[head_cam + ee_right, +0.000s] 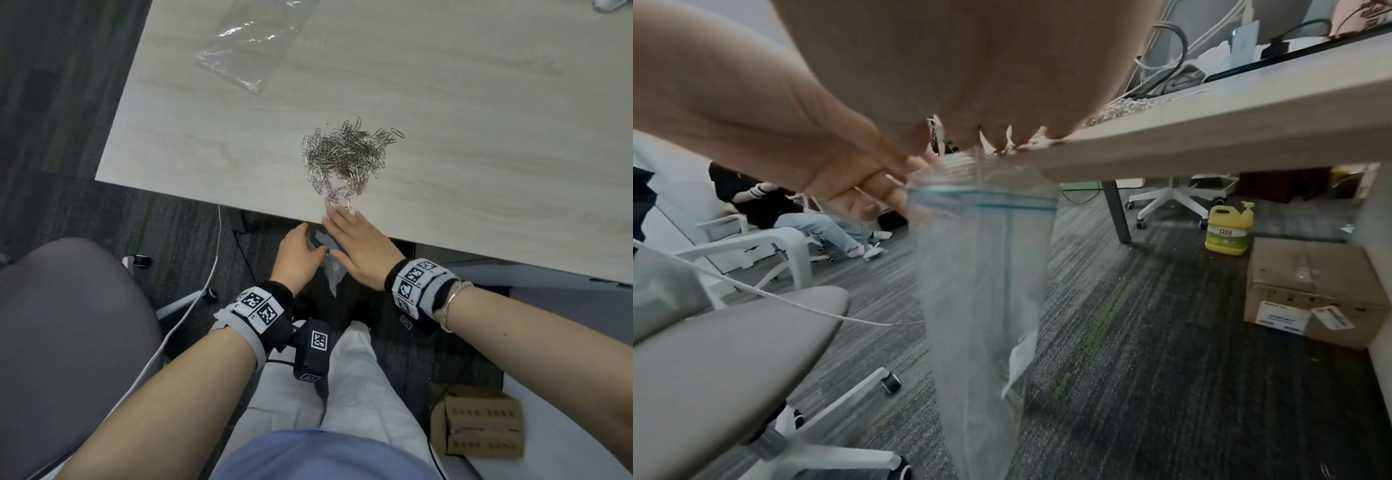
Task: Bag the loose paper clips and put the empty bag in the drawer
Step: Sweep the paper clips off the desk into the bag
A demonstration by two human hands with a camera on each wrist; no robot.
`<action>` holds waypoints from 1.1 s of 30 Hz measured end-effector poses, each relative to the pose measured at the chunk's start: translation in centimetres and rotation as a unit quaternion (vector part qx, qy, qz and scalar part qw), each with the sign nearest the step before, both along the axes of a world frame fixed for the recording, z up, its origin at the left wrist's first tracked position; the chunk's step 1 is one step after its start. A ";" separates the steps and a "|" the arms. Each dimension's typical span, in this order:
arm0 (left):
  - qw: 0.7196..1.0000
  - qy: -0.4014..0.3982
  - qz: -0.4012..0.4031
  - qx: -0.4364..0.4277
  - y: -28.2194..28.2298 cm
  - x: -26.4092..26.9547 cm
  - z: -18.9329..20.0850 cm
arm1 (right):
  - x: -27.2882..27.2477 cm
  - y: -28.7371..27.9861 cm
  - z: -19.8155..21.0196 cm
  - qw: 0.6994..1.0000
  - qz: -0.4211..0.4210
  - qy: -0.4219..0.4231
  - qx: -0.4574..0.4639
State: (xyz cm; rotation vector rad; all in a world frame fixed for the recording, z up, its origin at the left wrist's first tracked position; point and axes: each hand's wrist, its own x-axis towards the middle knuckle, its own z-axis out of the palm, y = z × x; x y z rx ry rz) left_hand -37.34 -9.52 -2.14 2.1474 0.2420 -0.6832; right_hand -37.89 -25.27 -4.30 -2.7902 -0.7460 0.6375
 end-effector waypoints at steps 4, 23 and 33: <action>1.000 0.002 0.006 -0.017 0.0 0.0 0.1 | 0.9 -0.9 0.8 0.995 -0.076 -0.021 0.059; 1.000 -0.005 -0.006 0.011 -0.2 -0.2 0.2 | -1.4 -0.7 0.3 0.994 -0.090 -0.002 0.060; 1.000 -0.012 0.002 0.006 0.2 -0.3 0.3 | -0.1 -0.5 0.2 0.993 -0.115 0.017 0.032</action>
